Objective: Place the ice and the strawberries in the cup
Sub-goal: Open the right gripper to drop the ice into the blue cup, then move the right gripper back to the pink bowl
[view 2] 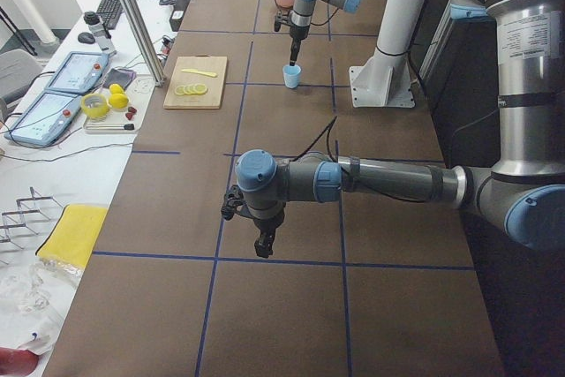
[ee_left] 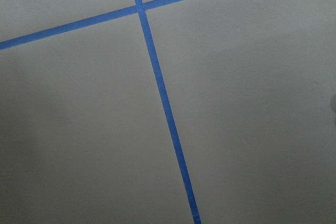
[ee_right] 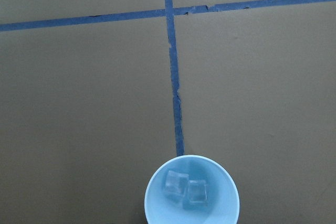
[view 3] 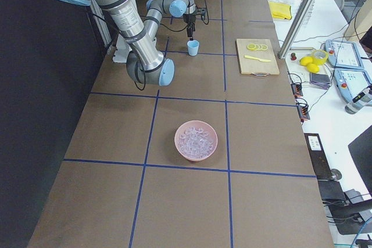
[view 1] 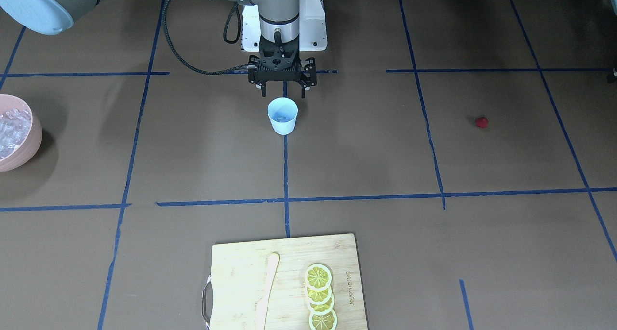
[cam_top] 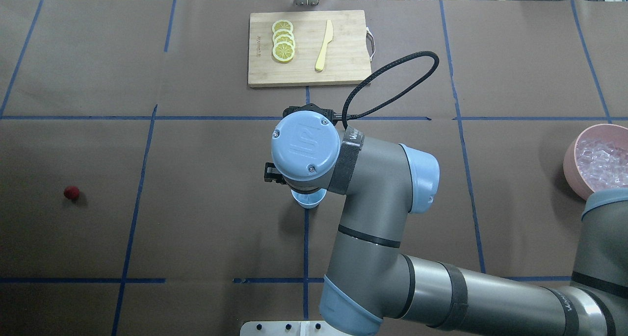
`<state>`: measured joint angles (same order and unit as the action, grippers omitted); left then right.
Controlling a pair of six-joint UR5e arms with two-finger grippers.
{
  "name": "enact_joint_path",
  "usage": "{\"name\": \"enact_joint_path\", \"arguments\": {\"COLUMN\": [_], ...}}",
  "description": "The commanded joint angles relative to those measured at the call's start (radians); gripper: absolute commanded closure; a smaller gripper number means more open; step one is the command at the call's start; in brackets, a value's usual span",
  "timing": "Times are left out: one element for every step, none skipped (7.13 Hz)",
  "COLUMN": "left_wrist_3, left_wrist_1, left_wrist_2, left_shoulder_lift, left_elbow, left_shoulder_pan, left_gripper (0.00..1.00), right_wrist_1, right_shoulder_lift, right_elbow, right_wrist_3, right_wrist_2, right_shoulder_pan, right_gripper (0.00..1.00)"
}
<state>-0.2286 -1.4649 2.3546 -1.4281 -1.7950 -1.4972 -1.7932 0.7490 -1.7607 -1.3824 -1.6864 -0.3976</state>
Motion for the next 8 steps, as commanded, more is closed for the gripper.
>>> {"name": "enact_joint_path", "arguments": {"left_wrist_3": [0.000, 0.000, 0.000, 0.000, 0.000, 0.000, -0.002, -0.002], "left_wrist_1": [0.000, -0.002, -0.002, -0.002, -0.002, -0.002, -0.002, -0.003], "left_wrist_2": [0.000, 0.000, 0.000, 0.000, 0.000, 0.000, 0.000, 0.000], "left_shoulder_lift": [0.000, 0.000, 0.000, 0.000, 0.000, -0.002, -0.002, -0.003], "left_elbow": [0.000, -0.001, -0.001, -0.003, -0.003, -0.001, -0.003, -0.004], "left_shoulder_pan": [0.000, 0.000, 0.000, 0.000, 0.000, 0.000, 0.000, 0.000], "left_gripper": [0.00, 0.00, 0.00, 0.00, 0.00, 0.00, 0.00, 0.00], "right_wrist_1": [0.000, 0.000, 0.000, 0.003, 0.009, 0.021, 0.055, 0.124], "right_shoulder_lift": [0.015, 0.065, 0.161, 0.259, 0.371, 0.485, 0.581, 0.680], "right_elbow": [-0.016, -0.060, -0.150, -0.236, -0.290, -0.327, -0.351, -0.350], "right_wrist_3": [0.025, 0.090, 0.182, 0.294, 0.410, 0.551, 0.674, 0.803], "right_wrist_2": [-0.033, -0.106, -0.155, -0.180, -0.199, -0.260, -0.345, -0.421], "right_shoulder_pan": [-0.033, -0.084, -0.140, -0.195, -0.249, -0.332, -0.442, -0.545], "right_gripper": [0.01, 0.01, 0.01, 0.01, 0.01, 0.01, 0.01, 0.01]}}
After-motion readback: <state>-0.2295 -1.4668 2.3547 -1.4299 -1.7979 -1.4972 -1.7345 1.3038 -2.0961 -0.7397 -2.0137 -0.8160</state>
